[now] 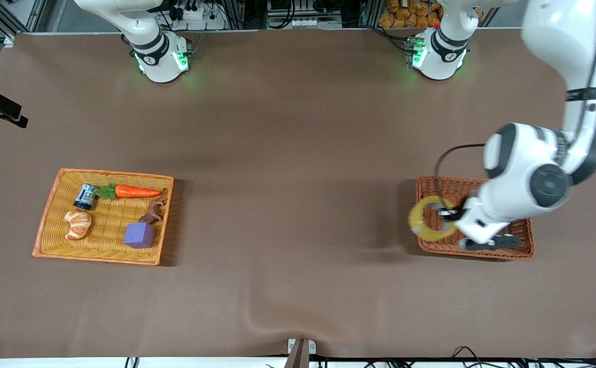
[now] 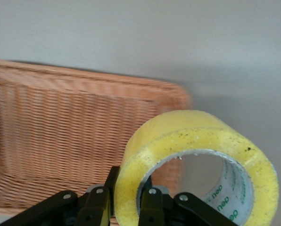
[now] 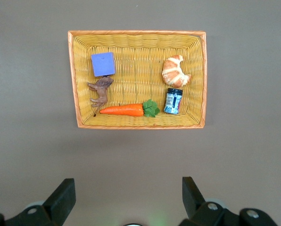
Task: Transfer tape with both arms
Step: 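Carry the tape into the brown basket and open the left gripper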
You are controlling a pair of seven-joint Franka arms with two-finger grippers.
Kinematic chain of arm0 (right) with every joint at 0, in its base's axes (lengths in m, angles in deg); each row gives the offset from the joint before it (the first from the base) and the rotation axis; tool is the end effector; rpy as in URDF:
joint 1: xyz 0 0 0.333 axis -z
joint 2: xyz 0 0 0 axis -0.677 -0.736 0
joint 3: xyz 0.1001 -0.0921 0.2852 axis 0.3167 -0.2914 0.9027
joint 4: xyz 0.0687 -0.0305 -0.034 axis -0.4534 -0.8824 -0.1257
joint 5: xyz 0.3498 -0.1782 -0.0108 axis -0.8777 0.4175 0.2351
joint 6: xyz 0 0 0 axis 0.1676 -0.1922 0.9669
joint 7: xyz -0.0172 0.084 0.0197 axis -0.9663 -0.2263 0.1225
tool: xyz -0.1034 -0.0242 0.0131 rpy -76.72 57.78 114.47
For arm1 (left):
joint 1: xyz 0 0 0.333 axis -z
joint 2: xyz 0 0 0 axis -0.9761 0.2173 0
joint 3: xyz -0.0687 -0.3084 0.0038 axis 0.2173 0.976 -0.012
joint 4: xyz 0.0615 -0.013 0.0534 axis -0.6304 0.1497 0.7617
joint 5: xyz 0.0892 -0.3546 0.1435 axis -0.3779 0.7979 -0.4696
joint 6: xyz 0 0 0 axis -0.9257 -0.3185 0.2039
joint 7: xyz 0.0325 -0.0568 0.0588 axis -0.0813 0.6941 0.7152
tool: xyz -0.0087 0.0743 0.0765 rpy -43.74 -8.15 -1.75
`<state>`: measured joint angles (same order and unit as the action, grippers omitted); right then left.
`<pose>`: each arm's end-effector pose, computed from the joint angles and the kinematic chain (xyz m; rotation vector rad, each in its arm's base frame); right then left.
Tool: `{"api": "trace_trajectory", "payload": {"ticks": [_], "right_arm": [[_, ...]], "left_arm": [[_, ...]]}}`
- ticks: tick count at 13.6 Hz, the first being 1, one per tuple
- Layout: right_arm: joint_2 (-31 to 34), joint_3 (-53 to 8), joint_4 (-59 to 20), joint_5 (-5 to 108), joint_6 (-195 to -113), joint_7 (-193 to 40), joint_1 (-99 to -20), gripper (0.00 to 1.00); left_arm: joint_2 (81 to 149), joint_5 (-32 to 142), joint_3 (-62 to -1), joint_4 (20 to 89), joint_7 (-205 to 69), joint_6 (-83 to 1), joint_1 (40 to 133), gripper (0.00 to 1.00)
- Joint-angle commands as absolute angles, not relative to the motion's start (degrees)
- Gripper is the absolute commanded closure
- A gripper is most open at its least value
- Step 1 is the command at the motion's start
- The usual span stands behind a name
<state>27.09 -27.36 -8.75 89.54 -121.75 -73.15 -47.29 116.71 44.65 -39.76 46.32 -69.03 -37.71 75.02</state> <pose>0.5308 -0.0568 0.6460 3.1271 -0.1130 -0.0869 0.6672 -0.0711 0.3494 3.0962 0.0115 -0.1555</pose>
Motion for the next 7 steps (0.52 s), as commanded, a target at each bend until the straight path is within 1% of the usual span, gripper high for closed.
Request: {"api": "trace_trajectory", "payload": {"ticks": [1,3,5,6,7], "right_arm": [[26.46,-27.71,-7.20,89.19,-121.39,-73.69,-47.71,0.00],[26.46,-27.71,-7.20,89.10,-121.39,-73.69,-47.79,0.00],[26.46,-27.71,-7.20,89.10,-121.48,-73.69,-47.88,0.00],[26.46,-27.71,-7.11,89.10,-121.48,-73.69,-47.88,0.00],[26.46,-27.71,-7.11,89.10,-121.48,-73.69,-47.80,0.00]], "left_arm": [[118.39,43.90,-38.63,47.43,-59.60,-38.39,69.39,1.00],[121.90,43.81,-38.72,46.90,-57.73,-40.57,66.91,1.00],[124.46,43.73,-38.81,46.90,-57.81,-42.52,67.08,1.00],[124.90,43.73,-38.89,47.16,-57.90,-42.52,67.43,0.94],[124.91,43.64,-38.98,47.42,-57.90,-42.52,67.52,0.75]]}}
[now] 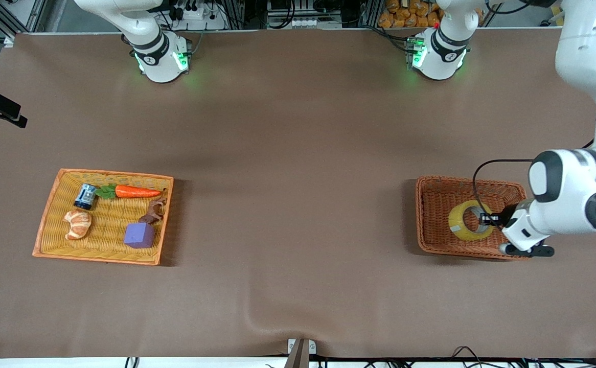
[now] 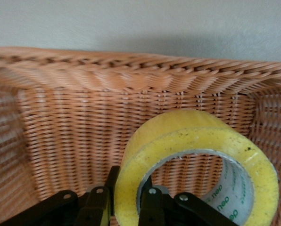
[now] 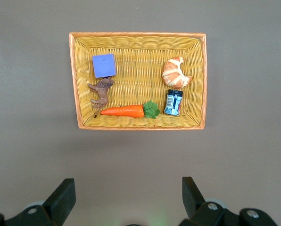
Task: Transfer tape with both arms
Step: 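Carry the tape into the brown basket and open the left gripper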
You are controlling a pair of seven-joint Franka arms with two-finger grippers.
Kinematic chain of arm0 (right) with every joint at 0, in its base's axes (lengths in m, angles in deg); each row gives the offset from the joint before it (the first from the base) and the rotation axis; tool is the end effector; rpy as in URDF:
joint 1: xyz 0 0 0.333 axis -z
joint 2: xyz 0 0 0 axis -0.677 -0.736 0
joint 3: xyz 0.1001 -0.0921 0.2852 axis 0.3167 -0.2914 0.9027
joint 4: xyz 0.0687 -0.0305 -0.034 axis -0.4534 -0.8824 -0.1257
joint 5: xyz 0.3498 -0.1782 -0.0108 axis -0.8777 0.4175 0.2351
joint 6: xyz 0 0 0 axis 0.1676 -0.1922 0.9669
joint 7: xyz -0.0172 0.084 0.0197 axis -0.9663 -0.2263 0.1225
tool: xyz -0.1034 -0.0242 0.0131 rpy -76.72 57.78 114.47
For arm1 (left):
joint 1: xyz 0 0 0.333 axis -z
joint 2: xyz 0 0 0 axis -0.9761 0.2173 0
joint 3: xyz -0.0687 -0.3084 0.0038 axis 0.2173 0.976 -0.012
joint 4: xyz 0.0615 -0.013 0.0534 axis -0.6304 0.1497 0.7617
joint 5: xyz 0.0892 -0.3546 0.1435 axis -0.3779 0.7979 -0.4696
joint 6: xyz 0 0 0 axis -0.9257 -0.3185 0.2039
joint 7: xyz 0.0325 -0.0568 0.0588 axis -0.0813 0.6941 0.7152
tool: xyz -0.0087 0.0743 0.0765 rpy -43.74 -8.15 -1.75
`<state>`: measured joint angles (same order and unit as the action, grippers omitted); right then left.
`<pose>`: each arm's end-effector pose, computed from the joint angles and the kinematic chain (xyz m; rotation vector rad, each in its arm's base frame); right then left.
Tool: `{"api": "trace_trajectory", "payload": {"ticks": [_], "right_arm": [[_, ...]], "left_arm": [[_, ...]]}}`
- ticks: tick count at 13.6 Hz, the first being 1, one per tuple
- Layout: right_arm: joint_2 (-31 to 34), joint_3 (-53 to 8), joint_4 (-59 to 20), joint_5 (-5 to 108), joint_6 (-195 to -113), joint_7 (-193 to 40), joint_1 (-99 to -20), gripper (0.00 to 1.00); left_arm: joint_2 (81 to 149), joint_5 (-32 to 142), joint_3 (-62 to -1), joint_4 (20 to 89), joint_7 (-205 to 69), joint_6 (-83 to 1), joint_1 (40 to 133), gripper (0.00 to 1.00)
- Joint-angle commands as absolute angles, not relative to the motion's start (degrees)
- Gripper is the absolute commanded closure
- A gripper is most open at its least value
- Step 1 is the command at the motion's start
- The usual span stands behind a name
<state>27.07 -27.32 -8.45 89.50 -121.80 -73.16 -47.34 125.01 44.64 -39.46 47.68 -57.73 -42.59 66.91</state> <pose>0.5311 -0.0559 0.6483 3.1276 -0.1103 -0.0778 0.6697 0.0192 0.2493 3.0416 -0.0735 -0.2622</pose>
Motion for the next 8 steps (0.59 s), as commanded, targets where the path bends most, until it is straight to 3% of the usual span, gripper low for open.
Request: {"api": "trace_trajectory", "payload": {"ticks": [1,2,5,8], "right_arm": [[26.46,-27.71,-7.11,89.10,-121.48,-73.69,-47.79,0.00],[26.46,-27.71,-7.11,89.10,-121.48,-73.69,-47.79,0.00],[26.46,-27.62,-7.11,89.10,-121.56,-73.69,-47.97,0.00],[26.46,-27.71,-7.11,89.10,-121.56,-73.69,-48.06,0.00]], "left_arm": [[124.91,43.64,-38.98,47.43,-57.90,-42.52,67.17,0.50],[124.82,43.64,-38.98,47.43,-57.64,-42.44,66.82,0.00],[120.79,43.64,-38.90,46.99,-57.90,-40.95,66.90,0.00],[111.67,43.64,-37.59,46.90,-64.38,-36.47,67.69,0.00]]}}
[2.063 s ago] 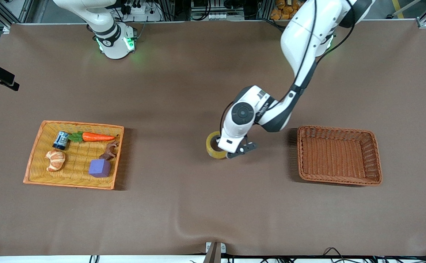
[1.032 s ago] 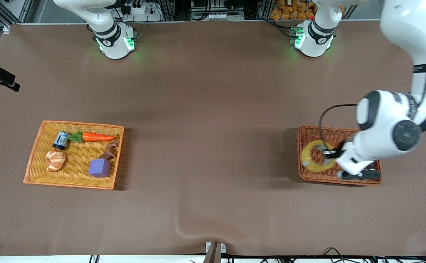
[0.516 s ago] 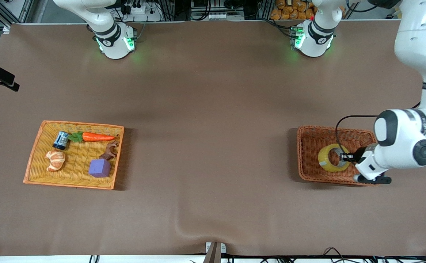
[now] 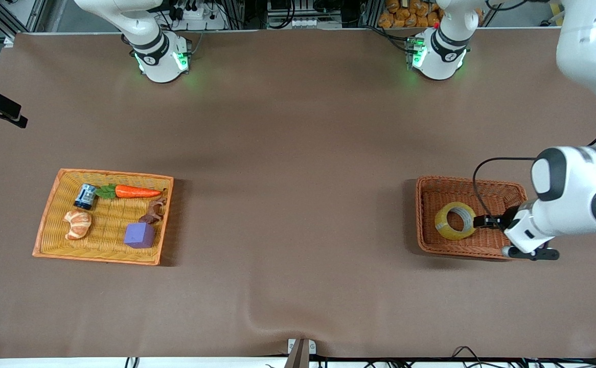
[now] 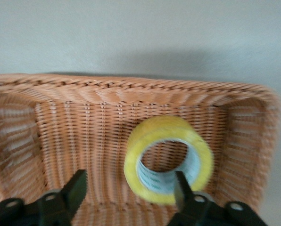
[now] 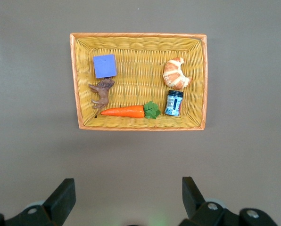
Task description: Transfer tape with both arms
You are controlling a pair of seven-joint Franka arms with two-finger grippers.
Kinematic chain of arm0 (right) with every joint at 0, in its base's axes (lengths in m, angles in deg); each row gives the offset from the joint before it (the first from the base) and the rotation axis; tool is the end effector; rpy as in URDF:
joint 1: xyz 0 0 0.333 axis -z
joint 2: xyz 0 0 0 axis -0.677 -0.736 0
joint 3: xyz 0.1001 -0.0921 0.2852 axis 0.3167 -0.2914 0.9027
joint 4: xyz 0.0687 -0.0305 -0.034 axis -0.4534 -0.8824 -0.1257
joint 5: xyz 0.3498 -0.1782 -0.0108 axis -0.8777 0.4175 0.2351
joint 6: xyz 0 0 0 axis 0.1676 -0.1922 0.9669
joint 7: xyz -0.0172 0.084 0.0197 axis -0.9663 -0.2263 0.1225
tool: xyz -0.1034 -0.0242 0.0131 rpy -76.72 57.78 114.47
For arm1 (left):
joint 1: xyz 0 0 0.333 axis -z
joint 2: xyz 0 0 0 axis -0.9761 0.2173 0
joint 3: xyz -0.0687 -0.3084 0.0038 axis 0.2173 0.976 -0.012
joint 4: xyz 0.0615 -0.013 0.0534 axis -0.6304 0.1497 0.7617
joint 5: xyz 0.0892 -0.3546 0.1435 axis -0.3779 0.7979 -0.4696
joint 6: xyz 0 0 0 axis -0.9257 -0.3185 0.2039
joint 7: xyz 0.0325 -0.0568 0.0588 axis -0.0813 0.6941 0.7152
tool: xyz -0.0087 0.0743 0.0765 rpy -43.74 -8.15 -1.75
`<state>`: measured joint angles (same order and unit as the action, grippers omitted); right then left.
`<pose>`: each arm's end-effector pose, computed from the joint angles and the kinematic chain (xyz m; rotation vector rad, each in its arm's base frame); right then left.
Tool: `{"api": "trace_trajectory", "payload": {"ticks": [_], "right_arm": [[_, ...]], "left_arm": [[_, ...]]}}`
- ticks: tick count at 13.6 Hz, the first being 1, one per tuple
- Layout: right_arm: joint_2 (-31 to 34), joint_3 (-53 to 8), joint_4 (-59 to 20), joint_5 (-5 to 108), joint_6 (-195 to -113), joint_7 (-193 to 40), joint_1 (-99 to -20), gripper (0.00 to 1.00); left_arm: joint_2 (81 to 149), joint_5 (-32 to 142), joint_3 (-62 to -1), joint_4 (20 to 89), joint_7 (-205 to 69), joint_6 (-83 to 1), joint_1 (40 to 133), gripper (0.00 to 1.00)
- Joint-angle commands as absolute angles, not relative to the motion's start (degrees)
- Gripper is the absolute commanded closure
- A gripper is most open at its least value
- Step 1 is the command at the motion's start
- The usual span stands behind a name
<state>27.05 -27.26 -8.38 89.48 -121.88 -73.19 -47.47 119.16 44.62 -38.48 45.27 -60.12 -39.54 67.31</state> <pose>0.5316 -0.0541 0.6488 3.1280 -0.1042 -0.0742 0.6791 0.0070 0.3328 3.0666 -0.0473 -0.1285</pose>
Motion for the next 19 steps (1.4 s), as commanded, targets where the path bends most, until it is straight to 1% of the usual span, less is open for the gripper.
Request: {"api": "trace_trajectory", "payload": {"ticks": [1,4,7,10,13,17,19], "right_arm": [[26.46,-27.71,-7.11,89.10,-121.74,-73.69,-48.06,0.00],[26.46,-27.62,-7.11,89.10,-121.65,-73.69,-48.06,0.00],[26.46,-27.62,-7.11,89.10,-121.74,-73.69,-48.06,0.00],[26.46,-27.62,-7.11,89.10,-121.83,-73.69,-47.97,0.00],[26.46,-27.62,-7.11,89.10,-121.92,-73.78,-47.88,0.00],[26.46,-27.62,-7.11,89.10,-122.00,-73.78,-48.06,0.00],[26.46,-27.62,-7.11,89.10,-122.09,-73.78,-47.97,0.00]], "left_arm": [[108.42,43.64,-37.32,46.81,-65.97,-34.89,67.78,0.00],[98.92,44.42,-37.31,46.63,-65.64,-28.05,67.26,0.00],[93.46,46.10,-36.96,46.02,-66.69,-22.41,67.26,0.00],[90.55,46.36,-36.79,45.84,-67.04,-17.58,66.90,0.00],[87.30,47.15,-37.05,46.72,-67.57,-15.64,68.04,0.00],[86.50,46.89,-38.89,46.72,-68.71,-13.26,70.68,0.00],[86.32,46.80,-41.08,46.11,-68.28,-12.91,72.53,0.00]]}}
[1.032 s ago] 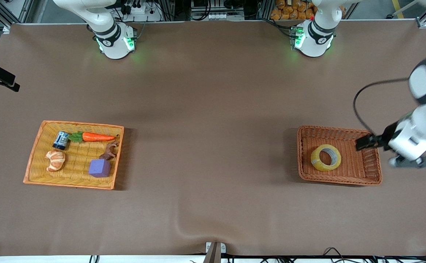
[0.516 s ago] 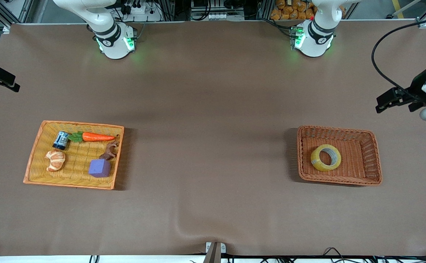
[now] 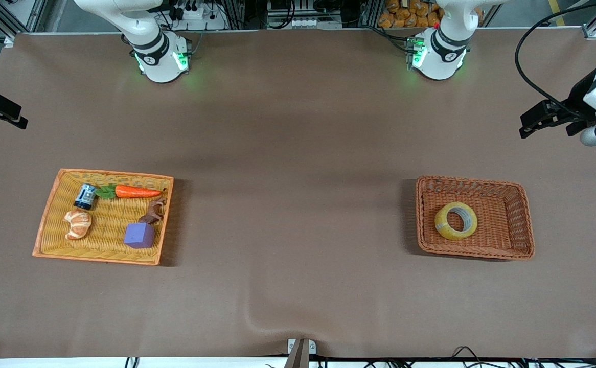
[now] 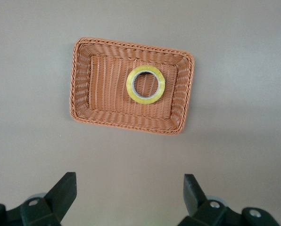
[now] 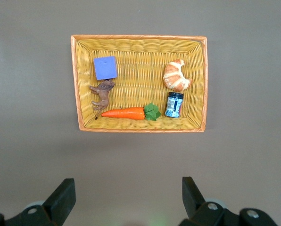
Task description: Transfer tape with both arms
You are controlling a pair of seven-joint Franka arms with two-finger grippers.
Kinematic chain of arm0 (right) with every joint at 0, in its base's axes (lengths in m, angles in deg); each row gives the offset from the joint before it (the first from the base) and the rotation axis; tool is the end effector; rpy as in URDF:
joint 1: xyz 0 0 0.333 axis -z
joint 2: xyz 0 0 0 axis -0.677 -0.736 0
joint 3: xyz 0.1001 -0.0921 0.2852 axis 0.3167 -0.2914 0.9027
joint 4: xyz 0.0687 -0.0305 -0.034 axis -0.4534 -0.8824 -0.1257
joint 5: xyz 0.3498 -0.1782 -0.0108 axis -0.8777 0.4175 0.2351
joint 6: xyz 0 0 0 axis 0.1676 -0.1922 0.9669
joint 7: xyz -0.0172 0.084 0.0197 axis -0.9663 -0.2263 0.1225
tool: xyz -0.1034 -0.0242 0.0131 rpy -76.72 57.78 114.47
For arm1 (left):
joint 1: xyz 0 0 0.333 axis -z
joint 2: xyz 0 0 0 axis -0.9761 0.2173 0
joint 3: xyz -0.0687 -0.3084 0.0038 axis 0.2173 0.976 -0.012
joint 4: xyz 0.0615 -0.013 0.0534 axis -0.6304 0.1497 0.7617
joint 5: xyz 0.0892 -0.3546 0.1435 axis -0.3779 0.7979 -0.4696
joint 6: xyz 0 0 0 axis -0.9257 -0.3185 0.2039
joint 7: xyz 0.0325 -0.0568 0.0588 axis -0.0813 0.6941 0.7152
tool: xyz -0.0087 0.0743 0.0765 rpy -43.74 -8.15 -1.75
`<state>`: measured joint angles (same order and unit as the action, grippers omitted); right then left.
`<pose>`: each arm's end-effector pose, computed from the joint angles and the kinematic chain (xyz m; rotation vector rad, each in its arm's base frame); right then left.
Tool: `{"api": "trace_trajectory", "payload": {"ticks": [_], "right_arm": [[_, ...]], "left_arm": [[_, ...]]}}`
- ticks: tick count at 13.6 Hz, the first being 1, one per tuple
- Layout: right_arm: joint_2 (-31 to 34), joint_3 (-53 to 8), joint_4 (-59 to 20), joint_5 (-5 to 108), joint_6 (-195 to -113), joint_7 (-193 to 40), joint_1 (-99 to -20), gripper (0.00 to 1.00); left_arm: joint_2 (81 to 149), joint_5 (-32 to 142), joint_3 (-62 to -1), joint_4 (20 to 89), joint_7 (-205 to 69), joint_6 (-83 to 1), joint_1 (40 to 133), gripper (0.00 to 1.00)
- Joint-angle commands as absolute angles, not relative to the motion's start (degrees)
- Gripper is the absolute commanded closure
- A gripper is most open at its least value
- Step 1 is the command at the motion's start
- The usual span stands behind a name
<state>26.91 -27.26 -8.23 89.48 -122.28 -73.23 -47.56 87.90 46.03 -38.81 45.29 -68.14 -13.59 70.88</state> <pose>0.5332 -0.0533 0.6493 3.1274 -0.1006 -0.0630 0.5440 -0.0413 0.6310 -3.1319 -0.0703 0.0014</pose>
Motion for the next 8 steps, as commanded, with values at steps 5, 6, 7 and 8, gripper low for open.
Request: {"api": "trace_trajectory", "payload": {"ticks": [5,6,7,8], "right_arm": [[26.46,-27.53,-7.11,89.01,-122.09,-73.78,-48.06,0.00],[26.46,-27.53,-7.11,89.10,-122.18,-73.78,-48.06,0.00],[26.46,-27.53,-7.11,89.10,-122.18,-73.78,-48.06,0.00],[26.46,-27.53,-7.11,89.01,-122.27,-73.78,-48.06,0.00]], "left_arm": [[87.28,46.63,-42.49,44.10,-68.45,-12.11,73.67,0.00],[88.07,46.63,-43.02,43.04,-68.02,-12.11,73.67,0.00],[88.34,46.28,-43.20,42.86,-67.92,-12.11,73.58,0.00],[88.34,46.36,-43.38,42.85,-67.84,-12.11,73.58,0.00]]}}
